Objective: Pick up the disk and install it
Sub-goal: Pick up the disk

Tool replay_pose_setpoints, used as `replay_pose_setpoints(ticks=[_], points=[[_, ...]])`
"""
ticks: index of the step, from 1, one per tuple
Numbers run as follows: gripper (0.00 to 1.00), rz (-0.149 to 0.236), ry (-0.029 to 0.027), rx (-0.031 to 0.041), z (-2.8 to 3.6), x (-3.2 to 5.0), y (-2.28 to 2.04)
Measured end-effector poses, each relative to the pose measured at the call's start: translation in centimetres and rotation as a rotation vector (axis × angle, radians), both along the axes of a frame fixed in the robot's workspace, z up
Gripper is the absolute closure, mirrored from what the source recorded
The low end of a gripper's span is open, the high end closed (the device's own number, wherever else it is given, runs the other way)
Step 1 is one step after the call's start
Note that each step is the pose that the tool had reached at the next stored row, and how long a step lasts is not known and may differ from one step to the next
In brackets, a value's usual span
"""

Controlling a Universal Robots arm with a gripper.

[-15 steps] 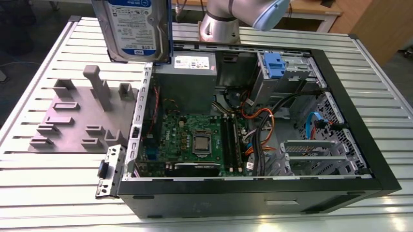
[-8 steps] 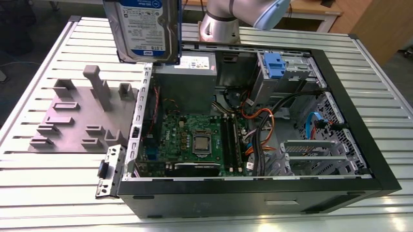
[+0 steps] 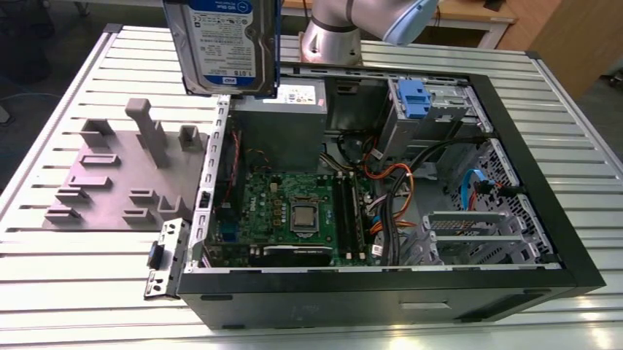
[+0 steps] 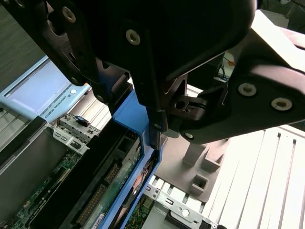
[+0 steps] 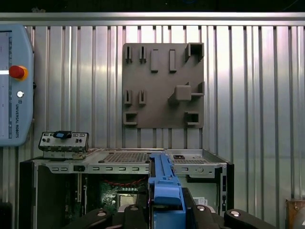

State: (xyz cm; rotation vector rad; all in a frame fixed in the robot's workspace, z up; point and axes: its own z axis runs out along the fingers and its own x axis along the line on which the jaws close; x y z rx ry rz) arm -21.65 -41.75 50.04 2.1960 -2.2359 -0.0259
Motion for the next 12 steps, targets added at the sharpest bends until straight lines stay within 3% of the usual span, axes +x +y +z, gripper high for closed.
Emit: replay_pose_setpoints(ticks=[9, 12], points=[[0.64, 0.000, 0.0000, 0.0000, 0.00, 0.01, 0.00], [0.64, 0.000, 0.0000, -0.0001, 0.00, 0.02, -0.20]])
